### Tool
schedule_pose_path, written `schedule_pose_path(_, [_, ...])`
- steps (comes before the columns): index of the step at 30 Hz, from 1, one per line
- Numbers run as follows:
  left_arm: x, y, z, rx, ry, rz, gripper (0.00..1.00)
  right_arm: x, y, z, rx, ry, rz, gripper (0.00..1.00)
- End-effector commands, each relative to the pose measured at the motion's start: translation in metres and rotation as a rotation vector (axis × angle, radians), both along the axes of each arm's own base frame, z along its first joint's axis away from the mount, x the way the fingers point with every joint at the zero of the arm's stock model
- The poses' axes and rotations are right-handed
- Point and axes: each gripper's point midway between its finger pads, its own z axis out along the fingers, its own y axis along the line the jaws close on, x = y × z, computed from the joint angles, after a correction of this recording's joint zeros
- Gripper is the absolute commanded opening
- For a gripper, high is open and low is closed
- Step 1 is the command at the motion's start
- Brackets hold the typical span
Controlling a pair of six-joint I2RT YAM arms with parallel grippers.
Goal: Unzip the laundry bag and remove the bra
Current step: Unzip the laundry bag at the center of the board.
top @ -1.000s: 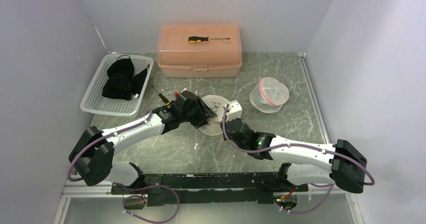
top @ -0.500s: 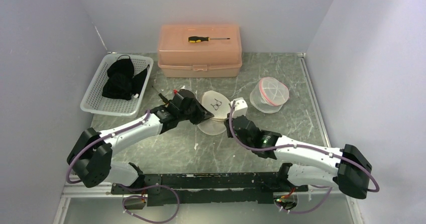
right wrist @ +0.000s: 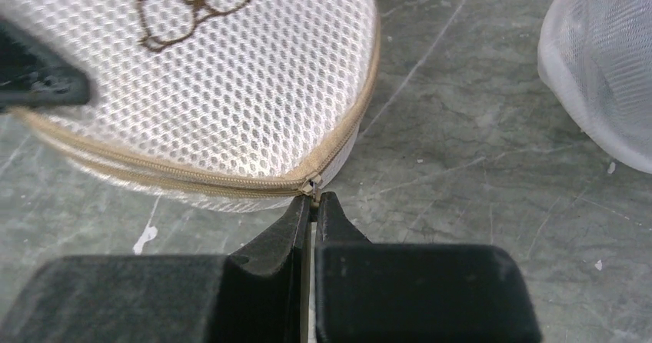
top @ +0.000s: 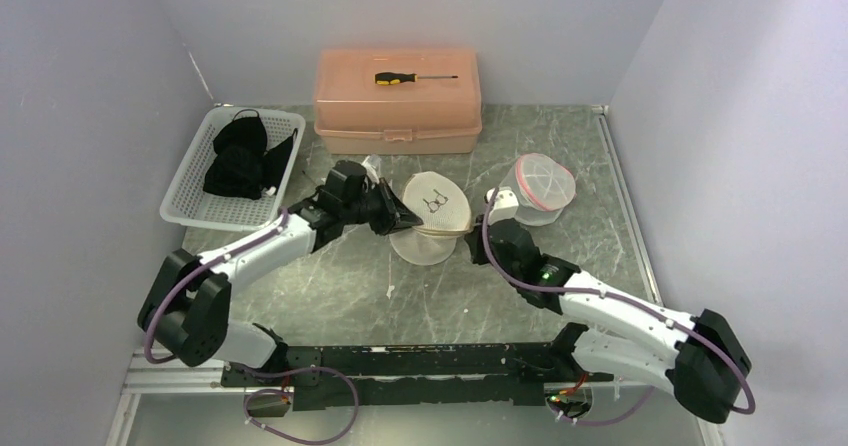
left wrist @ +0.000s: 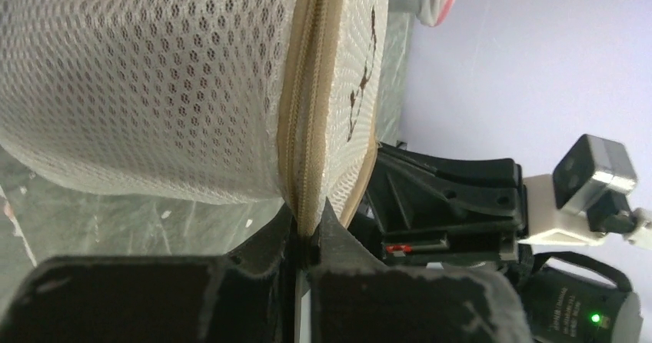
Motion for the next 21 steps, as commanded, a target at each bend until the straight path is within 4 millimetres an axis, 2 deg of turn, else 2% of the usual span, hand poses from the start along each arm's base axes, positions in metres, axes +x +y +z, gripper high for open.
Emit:
schedule_pose_path(1, [0.006,-0.008,0.047,-0.065,-0.206,-0.266,0.06,-0.004,-0.002,0.040,0.040,-0.127,0.005,0.00])
schedule_pose_path(4, [0.006,-0.011,0.081,-0.052,-0.310,-0.410,0.11,-0.019,0.009,0.076,0.038,-0.224,0.048,0.00])
schedule_pose_path(5, [0.008,-0.014,0.100,-0.052,-0.368,-0.445,0.11,-0.024,0.013,0.084,0.027,-0.247,0.061,0.00])
schedule_pose_path(6, [0.009,-0.014,0.109,-0.047,-0.403,-0.472,0.12,-0.028,0.019,0.092,0.019,-0.261,0.074,0.00])
schedule_pose_path(9, [0.013,-0.012,0.119,0.005,-0.458,-0.511,0.15,-0.036,0.033,0.104,0.020,-0.269,0.095,0.00])
schedule_pose_path(11, [0.016,-0.010,0.112,0.029,-0.448,-0.521,0.16,-0.035,0.037,0.101,0.031,-0.263,0.090,0.00])
schedule_pose_path(14, [0.014,-0.009,0.084,-0.009,-0.398,-0.520,0.20,-0.036,0.045,0.085,0.040,-0.228,0.093,0.00])
schedule_pose_path(17, [0.013,-0.007,0.057,-0.068,-0.384,-0.510,0.30,-0.035,0.050,0.064,0.030,-0.184,0.079,0.00])
schedule_pose_path(18, [0.012,-0.005,0.048,-0.069,-0.370,-0.502,0.36,-0.035,0.051,0.056,0.021,-0.170,0.078,0.00])
schedule_pose_path(19, [0.017,0.002,0.035,-0.008,-0.343,-0.453,0.53,-0.034,0.053,0.044,0.021,-0.153,0.068,0.00])
schedule_pose_path(21, [0.023,0.015,0.028,0.096,-0.315,-0.384,0.68,-0.034,0.053,0.034,0.016,-0.137,0.054,0.00])
